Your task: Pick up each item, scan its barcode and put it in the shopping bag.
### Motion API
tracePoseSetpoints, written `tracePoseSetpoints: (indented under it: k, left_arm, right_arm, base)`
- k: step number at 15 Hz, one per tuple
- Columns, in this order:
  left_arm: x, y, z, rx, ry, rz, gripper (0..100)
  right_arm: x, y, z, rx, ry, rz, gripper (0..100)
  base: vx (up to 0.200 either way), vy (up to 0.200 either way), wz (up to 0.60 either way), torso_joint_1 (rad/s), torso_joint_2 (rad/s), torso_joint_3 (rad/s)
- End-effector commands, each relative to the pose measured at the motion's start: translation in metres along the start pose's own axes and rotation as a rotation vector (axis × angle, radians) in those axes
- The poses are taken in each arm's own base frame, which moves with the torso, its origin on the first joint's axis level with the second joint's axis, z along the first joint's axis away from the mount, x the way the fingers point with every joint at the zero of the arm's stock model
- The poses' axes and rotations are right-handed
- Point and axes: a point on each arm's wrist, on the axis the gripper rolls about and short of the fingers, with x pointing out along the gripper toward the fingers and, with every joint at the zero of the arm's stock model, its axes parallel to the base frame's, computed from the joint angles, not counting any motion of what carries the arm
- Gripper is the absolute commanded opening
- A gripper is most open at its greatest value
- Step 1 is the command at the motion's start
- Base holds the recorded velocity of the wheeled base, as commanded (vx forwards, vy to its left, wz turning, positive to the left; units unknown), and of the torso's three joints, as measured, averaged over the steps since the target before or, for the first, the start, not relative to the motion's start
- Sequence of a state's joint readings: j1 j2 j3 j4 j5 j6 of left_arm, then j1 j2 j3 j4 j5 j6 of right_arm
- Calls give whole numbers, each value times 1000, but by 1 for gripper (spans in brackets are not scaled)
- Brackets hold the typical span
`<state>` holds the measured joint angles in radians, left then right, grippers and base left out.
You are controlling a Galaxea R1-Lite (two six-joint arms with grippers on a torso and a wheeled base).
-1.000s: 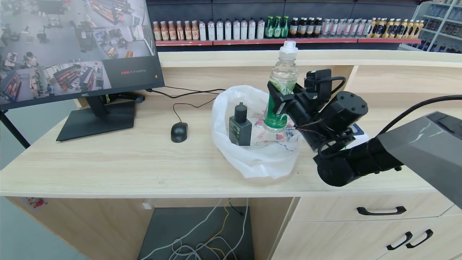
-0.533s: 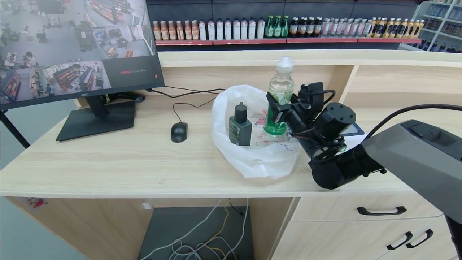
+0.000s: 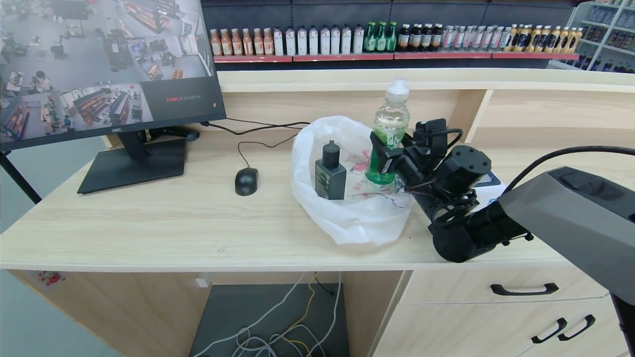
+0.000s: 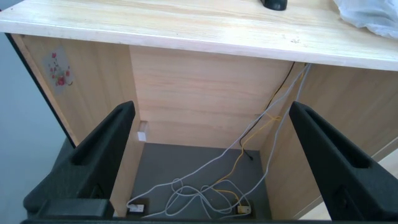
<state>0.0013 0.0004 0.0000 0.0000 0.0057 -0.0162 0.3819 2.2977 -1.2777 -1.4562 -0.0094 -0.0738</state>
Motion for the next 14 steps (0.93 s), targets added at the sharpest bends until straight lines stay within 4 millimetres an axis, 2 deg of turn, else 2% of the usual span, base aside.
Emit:
tracePoseSetpoints:
  k: [1,5,10,11,14]
  left_arm:
    - [0,0,0,-1,0,1,100]
    - [0,0,0,-1,0,1,100]
    - [0,0,0,-1,0,1,100]
    - [0,0,0,-1,0,1,100]
    - [0,0,0,-1,0,1,100]
  right_arm:
    - [-1,0,-2,0,7,1,0]
    - [-5,1,-4,4,26,4,0]
    - [-5,0,3,4,13,3,0]
    - [-7,0,5,4,14,3,100]
    - [-17,3,7,11,11,8,100]
  base:
    - [0,0,0,0,0,0]
    - [0,0,0,0,0,0]
    - [0,0,0,0,0,0]
    - [0,0,0,0,0,0]
    - [0,0,0,0,0,0]
